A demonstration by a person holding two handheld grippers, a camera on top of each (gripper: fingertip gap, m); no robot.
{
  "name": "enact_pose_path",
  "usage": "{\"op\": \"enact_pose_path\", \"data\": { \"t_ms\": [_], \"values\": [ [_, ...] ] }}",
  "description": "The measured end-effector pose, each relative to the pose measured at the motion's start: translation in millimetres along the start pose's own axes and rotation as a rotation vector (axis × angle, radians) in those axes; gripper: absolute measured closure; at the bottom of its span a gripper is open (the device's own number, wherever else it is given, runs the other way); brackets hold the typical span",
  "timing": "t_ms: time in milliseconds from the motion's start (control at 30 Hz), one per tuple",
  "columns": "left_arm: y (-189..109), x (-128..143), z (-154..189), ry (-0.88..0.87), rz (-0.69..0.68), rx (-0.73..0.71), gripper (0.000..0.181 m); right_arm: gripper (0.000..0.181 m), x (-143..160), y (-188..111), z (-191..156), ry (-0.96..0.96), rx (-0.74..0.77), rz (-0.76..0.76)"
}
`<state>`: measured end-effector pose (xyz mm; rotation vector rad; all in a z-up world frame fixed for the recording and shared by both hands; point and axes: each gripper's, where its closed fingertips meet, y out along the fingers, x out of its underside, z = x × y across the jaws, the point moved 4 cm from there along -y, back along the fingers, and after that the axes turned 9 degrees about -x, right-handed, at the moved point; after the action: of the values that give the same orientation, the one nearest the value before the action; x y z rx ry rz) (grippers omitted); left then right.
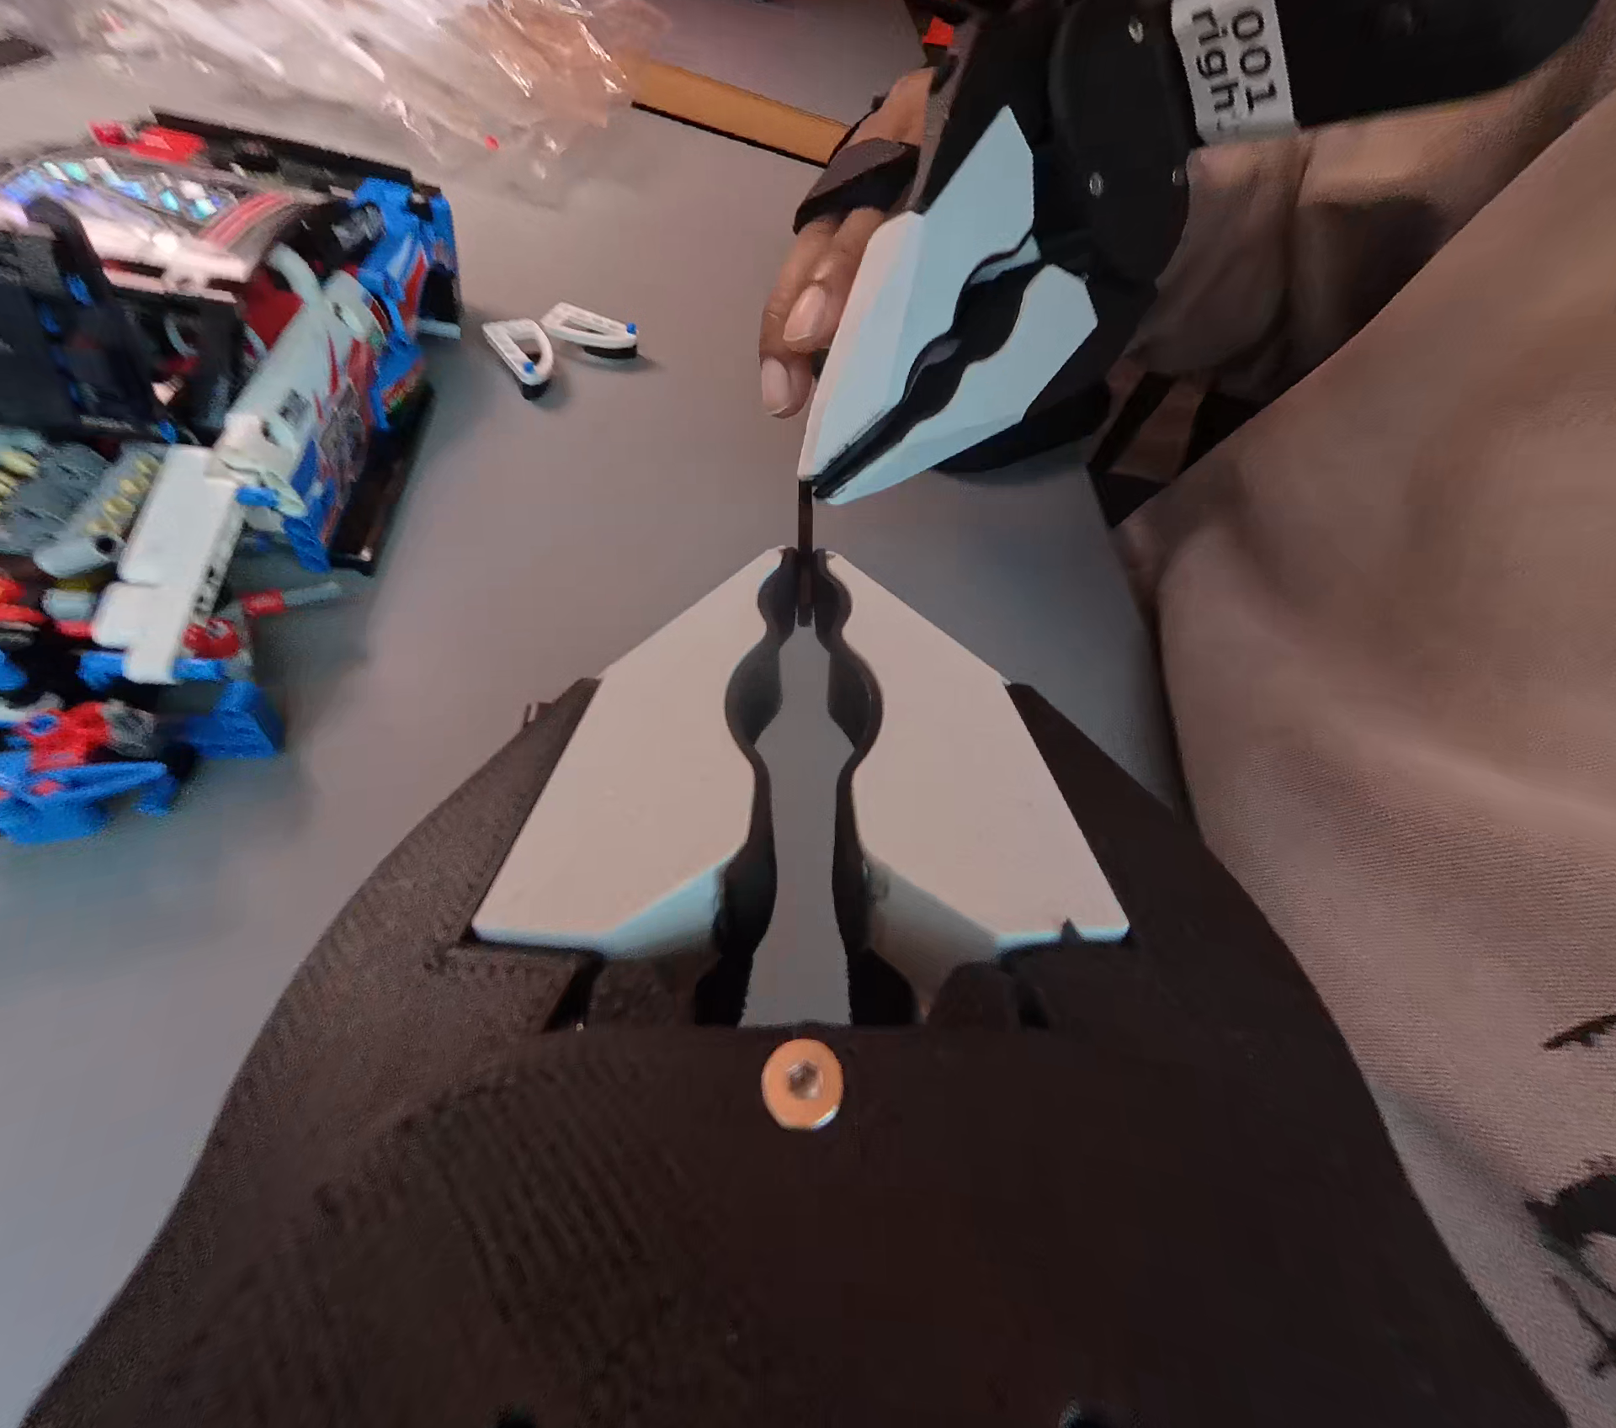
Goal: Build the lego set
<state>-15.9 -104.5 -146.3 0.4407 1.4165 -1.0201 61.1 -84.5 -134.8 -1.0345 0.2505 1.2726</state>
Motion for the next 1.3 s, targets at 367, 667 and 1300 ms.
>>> {"op": "enact_pose_path", "data": {
  "t_ms": [367,667,1300],
  "values": [
    [-0.8,-10.1,19.5,0.419,0.053,-0.143,0.181,0.18,-7.1,8.4,1.0,0.284,-0.232,0.123],
    [-9.2,-17.2,20.2,0.303,0.084,-0.034,0.181,0.181,-11.1,-12.1,5.5,0.34,-0.312,0.218],
    [-14.4,10.6,-9.0,-0.145,-0.055,0.139,0.181,0.181,30.5,-41.2,-1.8,0.615,-0.256,0.32]
  ]
}}
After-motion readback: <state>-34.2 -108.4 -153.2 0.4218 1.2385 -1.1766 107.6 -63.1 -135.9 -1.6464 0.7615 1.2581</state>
